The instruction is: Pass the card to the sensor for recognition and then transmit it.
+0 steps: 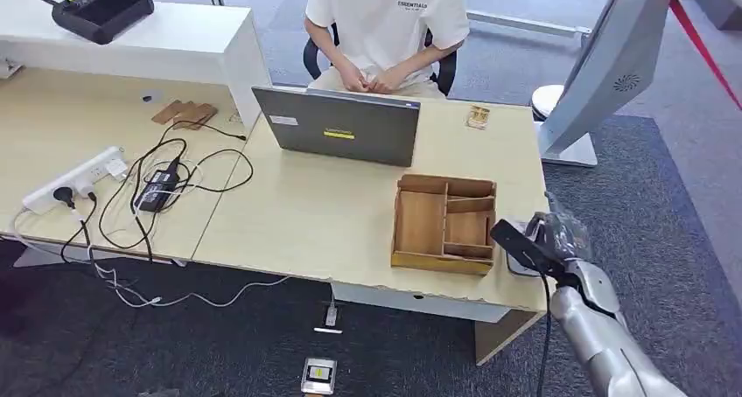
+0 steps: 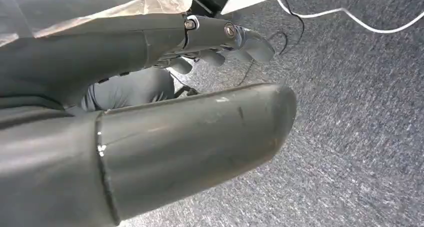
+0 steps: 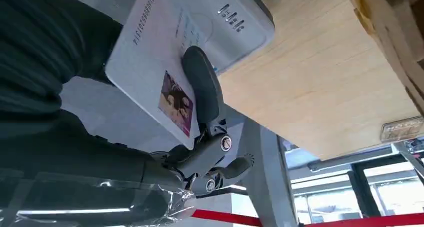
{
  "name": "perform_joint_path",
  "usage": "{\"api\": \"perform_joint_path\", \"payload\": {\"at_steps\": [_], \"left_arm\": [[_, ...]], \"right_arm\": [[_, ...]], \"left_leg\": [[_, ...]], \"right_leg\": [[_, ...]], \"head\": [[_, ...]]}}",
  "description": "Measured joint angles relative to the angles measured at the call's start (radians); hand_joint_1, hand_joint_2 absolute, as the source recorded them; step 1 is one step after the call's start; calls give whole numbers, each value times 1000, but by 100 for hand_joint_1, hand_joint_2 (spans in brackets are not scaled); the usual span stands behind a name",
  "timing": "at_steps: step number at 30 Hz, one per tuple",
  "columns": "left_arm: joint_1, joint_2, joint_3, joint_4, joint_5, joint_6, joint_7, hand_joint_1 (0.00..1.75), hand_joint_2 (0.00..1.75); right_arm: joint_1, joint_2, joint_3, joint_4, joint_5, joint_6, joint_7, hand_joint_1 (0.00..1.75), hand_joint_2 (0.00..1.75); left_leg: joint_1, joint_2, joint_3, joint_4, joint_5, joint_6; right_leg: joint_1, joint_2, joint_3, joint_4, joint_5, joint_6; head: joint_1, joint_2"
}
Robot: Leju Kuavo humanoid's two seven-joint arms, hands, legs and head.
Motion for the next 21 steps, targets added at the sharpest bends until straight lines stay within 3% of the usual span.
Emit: {"api": "perform_joint_path", "payload": {"at_steps": [12, 15, 21], "left_arm": [[2, 0, 0, 0, -2, 6, -2, 0, 0], [9, 0, 6, 0, -2, 18, -9, 0, 0], [19, 0, 11, 0, 5, 26, -12, 0, 0]], "right_arm": [[2, 1, -2, -17, -1, -23, 26, 175, 175], [-62, -15, -47, -110, -15, -157, 68, 175, 175], [-104, -37, -80, -205, -20, -169, 77, 175, 175]], "left_leg": [[0, 0, 0, 0, 0, 0], [0, 0, 0, 0, 0, 0], [0, 0, 0, 0, 0, 0]], "right_leg": [[0, 0, 0, 0, 0, 0], [0, 0, 0, 0, 0, 0], [0, 0, 0, 0, 0, 0]], "head": [[0, 0], [0, 0], [0, 0]]}}
